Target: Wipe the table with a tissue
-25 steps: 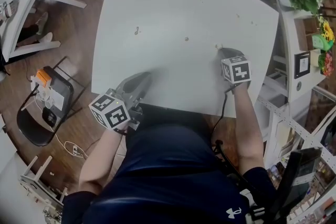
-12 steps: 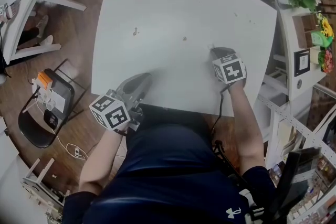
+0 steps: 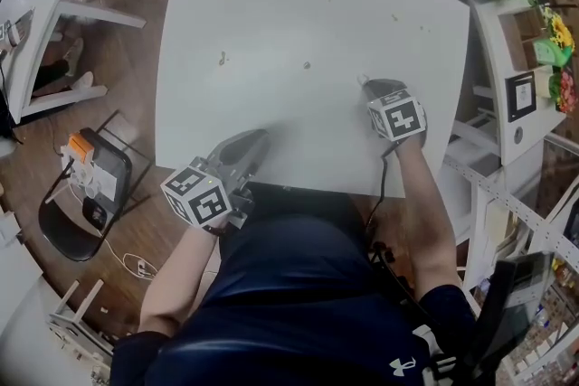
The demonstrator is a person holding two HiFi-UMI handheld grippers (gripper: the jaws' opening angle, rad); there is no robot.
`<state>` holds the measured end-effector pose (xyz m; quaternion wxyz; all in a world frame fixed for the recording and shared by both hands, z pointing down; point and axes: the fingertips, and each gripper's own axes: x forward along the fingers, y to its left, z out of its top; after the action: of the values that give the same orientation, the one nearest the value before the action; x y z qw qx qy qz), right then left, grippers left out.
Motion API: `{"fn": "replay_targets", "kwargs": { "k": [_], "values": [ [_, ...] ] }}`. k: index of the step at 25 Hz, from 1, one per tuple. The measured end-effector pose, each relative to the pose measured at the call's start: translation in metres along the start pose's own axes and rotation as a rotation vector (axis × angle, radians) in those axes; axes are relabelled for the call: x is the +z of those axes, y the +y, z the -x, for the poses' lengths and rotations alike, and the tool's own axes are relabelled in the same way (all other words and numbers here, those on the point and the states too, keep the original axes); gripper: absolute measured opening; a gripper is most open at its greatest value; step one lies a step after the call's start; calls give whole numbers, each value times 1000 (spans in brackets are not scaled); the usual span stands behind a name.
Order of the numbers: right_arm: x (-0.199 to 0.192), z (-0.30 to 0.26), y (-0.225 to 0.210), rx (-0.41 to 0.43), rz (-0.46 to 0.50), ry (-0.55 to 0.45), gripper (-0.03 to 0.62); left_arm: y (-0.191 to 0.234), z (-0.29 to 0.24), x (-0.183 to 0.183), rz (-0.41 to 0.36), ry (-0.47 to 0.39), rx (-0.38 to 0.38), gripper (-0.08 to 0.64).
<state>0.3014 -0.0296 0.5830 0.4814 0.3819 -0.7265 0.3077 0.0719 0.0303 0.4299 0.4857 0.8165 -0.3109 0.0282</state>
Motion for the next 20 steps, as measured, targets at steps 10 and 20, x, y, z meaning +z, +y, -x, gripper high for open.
{"fn": "replay_targets", "kwargs": {
  "k": [10,20],
  "values": [
    [5,-3,-23,-70,8,42,20,10,16,5,29,-29,29,26],
    [37,-16,31,8,-1,-1,20,31,37,17,39,-58,26,26]
  ]
}}
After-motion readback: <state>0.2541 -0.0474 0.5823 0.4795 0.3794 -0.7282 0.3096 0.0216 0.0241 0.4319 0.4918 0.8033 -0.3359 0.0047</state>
